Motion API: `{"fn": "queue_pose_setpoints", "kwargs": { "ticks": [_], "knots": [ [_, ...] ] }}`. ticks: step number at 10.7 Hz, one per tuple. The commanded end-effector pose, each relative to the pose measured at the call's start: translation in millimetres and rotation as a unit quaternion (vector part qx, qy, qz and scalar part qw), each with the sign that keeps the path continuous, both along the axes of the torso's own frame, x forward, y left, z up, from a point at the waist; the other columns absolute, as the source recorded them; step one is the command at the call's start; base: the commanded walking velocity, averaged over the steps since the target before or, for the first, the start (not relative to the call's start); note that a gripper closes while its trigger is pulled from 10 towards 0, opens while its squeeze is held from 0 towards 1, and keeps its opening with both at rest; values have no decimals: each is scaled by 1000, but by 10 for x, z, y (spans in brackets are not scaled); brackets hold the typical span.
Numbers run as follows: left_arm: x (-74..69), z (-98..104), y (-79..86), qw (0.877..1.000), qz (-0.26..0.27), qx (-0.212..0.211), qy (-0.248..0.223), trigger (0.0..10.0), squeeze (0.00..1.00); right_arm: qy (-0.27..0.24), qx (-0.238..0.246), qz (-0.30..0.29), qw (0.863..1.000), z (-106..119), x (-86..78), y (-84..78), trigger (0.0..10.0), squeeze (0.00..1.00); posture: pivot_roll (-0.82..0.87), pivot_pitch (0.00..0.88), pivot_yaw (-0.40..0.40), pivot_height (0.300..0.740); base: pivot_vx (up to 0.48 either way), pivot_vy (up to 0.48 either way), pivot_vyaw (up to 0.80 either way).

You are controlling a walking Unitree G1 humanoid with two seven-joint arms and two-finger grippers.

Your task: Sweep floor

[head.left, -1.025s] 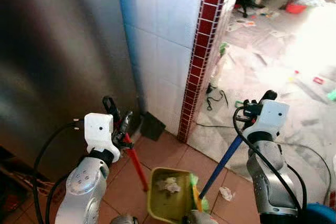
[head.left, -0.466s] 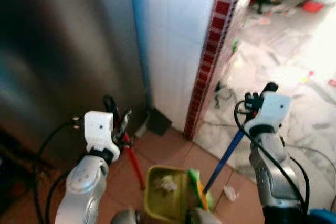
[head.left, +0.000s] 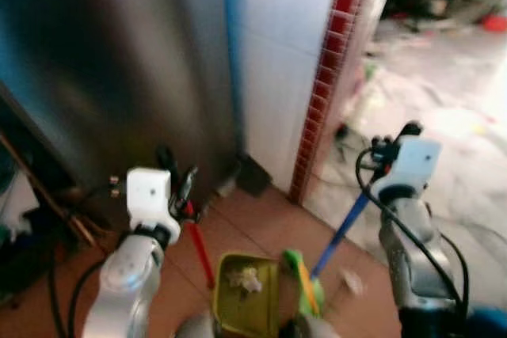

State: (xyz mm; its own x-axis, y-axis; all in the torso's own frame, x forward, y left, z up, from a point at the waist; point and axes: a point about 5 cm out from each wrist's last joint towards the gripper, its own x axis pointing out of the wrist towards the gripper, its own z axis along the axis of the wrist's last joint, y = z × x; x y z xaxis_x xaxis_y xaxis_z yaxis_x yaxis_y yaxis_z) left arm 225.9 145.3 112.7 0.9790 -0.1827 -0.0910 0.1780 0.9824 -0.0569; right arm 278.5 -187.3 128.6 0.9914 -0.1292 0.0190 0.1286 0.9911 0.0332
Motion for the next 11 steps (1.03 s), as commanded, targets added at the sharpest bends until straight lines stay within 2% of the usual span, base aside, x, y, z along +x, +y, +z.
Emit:
{"fn": "queue_pose_setpoints", "kwargs": {
  "ticks": [1, 5, 9, 11],
  "knots": [
    [22, 132, -21, 999, -10, -5, -31, 10000, 0, 13, -4, 1, 1000, -31, -2, -4, 10000, 0, -40, 7, -3, 740, -285, 0, 0],
    [55, 142, -19, 999, -11, -6, -31, 10000, 0, 14, -6, -3, 1000, -46, 4, -16, 10000, 0, -46, 11, 5, 740, -278, 0, 0],
    [103, 163, -37, 999, -8, -17, -34, 10000, 0, 12, -11, -5, 1000, -35, 32, -28, 10000, 0, -53, 10, 2, 740, 0, 0, 0],
    [103, 156, -52, 999, -8, -20, -33, 10000, 0, 14, -12, -5, 1000, -37, 35, -30, 10000, 0, -54, 9, 1, 740, 0, 0, -800]
  ]
}}
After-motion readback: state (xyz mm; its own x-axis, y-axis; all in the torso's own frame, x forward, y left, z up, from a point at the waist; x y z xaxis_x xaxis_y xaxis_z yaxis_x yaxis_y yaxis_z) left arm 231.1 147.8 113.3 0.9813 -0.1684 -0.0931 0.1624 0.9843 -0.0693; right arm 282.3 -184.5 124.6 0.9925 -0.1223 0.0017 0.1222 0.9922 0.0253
